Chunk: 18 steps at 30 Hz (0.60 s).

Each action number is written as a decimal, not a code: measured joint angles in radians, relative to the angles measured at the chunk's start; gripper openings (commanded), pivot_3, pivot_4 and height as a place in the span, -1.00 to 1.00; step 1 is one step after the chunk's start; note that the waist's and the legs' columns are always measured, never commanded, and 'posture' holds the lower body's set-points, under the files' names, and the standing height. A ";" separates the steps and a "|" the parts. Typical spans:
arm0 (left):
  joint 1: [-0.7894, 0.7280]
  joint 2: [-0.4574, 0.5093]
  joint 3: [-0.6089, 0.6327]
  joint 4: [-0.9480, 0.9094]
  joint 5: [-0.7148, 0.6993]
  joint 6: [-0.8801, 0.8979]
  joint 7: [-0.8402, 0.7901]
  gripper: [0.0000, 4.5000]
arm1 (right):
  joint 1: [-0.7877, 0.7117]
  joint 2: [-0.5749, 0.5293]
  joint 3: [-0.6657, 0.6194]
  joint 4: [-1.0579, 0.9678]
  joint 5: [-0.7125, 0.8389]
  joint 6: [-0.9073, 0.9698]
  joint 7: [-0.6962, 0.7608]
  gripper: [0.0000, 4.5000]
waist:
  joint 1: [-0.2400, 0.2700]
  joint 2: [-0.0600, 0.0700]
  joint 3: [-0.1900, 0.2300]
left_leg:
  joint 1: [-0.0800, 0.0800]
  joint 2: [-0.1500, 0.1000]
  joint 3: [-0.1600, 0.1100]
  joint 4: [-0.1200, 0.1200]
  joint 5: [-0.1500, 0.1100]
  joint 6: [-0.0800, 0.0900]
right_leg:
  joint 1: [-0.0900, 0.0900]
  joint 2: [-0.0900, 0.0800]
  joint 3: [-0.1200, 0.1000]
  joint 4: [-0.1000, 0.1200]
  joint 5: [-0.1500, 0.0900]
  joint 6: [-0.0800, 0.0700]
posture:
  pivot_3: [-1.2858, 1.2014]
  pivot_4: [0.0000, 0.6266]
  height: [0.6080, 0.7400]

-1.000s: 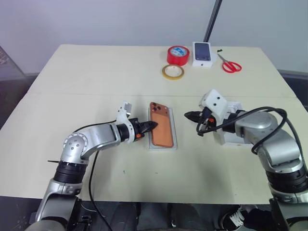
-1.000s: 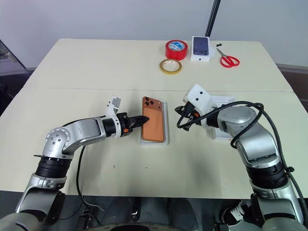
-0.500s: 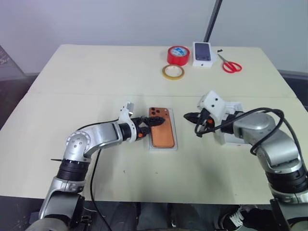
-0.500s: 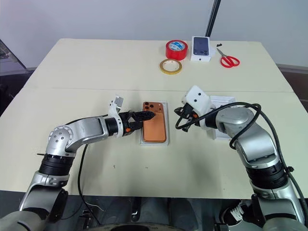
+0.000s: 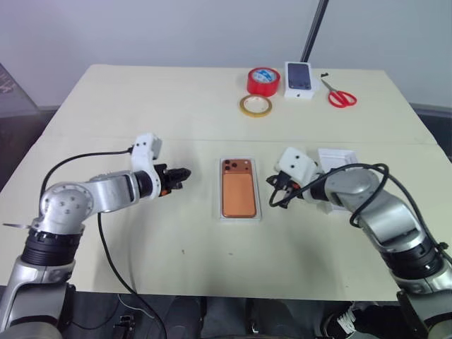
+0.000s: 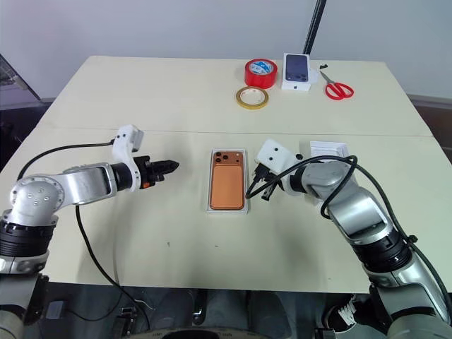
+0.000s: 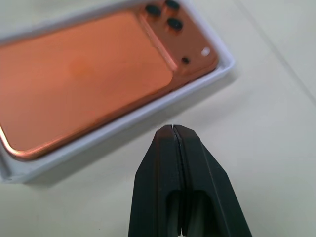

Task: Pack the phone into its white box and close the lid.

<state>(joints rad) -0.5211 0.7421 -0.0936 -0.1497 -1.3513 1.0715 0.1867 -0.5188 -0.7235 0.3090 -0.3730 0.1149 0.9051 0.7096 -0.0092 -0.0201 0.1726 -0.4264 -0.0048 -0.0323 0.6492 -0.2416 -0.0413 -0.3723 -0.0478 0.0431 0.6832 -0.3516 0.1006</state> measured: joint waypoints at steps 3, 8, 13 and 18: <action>-0.034 -0.039 -0.110 -0.003 0.167 0.012 -0.096 -0.77 | -0.020 0.014 0.064 0.028 -0.055 0.000 -0.025 -1.00 | -0.001 0.000 0.000 | 0.000 0.000 0.000 0.000 0.000 0.000 | 0.000 0.000 0.000 0.000 0.000 0.000 | 0.03 -0.52 0.53; -0.125 -0.134 -0.231 0.012 0.372 0.012 -0.249 -0.77 | -0.053 0.045 0.123 0.062 -0.107 -0.012 -0.036 -1.00 | -0.002 0.000 0.000 | -0.001 0.000 0.000 0.000 0.001 -0.001 | -0.001 0.000 0.000 0.000 0.000 0.000 | 0.03 -0.52 0.53; -0.186 -0.206 -0.298 0.063 0.537 0.015 -0.370 -0.77 | -0.054 0.040 0.152 0.066 -0.143 -0.017 -0.026 -1.00 | 0.001 0.000 0.000 | 0.000 0.000 0.000 0.000 -0.001 0.001 | 0.000 0.000 0.000 0.000 0.000 0.000 | 0.03 -0.52 0.53; -0.223 -0.302 -0.316 0.103 0.634 0.041 -0.464 -0.77 | 0.001 -0.039 0.130 0.017 -0.153 0.003 0.006 -1.00 | 0.021 0.000 0.000 | -0.001 -0.001 0.000 0.001 -0.002 0.003 | 0.001 -0.001 -0.001 0.000 0.000 0.000 | 0.03 -0.52 0.53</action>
<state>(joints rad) -0.7437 0.4400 -0.4094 -0.0469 -0.7171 1.1124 -0.2770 -0.5182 -0.7621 0.4394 -0.3556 -0.0379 0.9081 0.7155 0.0115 -0.0206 0.1730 -0.4274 -0.0056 -0.0328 0.6506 -0.2434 -0.0382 -0.3715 -0.0485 0.0424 0.6829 -0.3517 0.1010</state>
